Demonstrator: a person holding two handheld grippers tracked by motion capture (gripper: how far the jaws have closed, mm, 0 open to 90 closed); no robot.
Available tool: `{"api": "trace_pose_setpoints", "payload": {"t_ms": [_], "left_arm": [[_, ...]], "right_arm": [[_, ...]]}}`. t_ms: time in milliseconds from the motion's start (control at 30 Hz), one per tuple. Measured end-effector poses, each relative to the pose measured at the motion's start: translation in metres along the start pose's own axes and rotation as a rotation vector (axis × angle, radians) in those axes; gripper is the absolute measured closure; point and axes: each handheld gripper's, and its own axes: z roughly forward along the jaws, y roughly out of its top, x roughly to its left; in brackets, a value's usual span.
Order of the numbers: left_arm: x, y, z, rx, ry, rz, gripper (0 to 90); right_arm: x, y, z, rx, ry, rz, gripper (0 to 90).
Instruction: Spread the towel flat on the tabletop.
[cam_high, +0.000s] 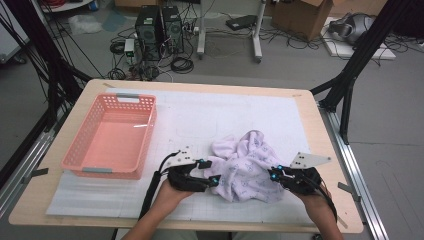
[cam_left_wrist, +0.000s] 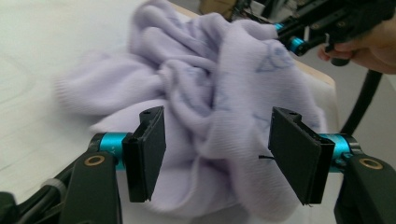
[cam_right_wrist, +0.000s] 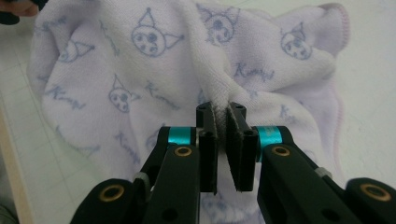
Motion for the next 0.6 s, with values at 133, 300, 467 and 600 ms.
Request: {"api": "trace_pose_setpoints", "payload": {"t_ms": [133,300,467,600], "left_arm": [[-0.010,0.003,0.018,0.068,-0.014,0.056,47.4],[-0.002,0.021,0.015,0.051,0.053,0.093,77.8],[0.020,0.060,0.002,-0.007,0.118,0.102,78.6],[0.045,0.084,-0.001,-0.026,0.201,0.100,79.1]], "right_arm": [[-0.002,-0.005,-0.003,-0.020,-0.017,0.025,84.0],[-0.007,-0.001,0.002,-0.033,-0.043,0.049,84.9],[-0.024,0.025,0.006,-0.101,-0.074,0.073,85.2],[-0.044,0.050,0.014,-0.147,-0.093,0.107,85.2]]}}
